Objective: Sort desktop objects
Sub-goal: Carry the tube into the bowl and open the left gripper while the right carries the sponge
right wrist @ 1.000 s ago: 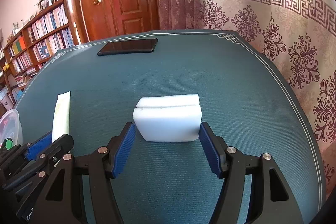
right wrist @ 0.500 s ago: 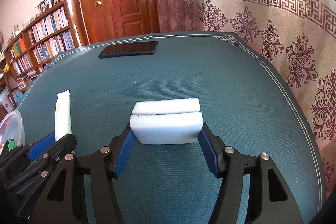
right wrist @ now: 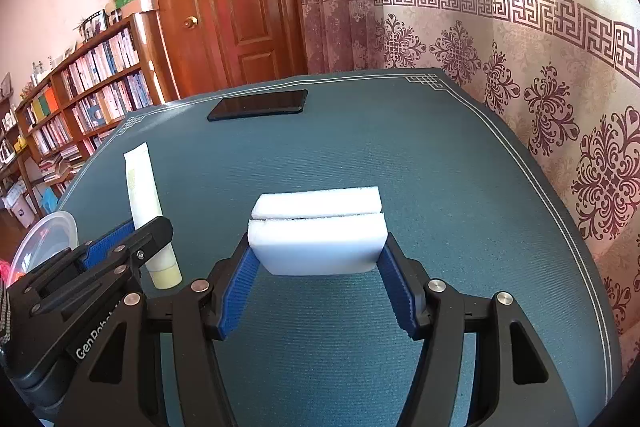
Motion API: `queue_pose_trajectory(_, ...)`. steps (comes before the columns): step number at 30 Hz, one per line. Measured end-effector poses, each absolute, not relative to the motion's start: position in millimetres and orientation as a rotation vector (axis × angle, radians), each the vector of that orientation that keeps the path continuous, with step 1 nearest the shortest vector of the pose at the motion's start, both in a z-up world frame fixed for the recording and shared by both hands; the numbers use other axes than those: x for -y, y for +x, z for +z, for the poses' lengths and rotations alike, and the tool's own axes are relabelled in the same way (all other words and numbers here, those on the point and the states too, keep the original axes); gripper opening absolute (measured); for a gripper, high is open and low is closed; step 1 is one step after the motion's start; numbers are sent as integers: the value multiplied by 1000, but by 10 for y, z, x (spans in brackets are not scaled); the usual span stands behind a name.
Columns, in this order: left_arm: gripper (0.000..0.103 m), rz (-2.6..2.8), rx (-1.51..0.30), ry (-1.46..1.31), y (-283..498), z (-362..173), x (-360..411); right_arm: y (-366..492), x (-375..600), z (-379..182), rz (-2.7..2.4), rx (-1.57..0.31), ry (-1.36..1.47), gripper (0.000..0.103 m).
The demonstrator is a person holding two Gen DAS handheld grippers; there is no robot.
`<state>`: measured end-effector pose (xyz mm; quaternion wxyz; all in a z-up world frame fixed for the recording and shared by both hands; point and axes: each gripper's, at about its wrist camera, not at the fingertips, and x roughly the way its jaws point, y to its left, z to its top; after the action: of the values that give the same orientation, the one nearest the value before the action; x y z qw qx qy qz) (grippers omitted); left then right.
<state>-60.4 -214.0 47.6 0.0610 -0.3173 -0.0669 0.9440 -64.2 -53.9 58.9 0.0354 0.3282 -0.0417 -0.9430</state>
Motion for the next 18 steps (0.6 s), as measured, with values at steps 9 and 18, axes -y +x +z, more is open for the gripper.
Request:
queue_pose_trajectory(9, 30, 2877, 245, -875, -410, 674, 2247, -354, 599, 742, -2907, 143, 966, 63)
queue_pose_trajectory(18, 30, 2961, 271, -821, -73, 860, 2701, -133, 933, 847, -2850, 108, 903, 63)
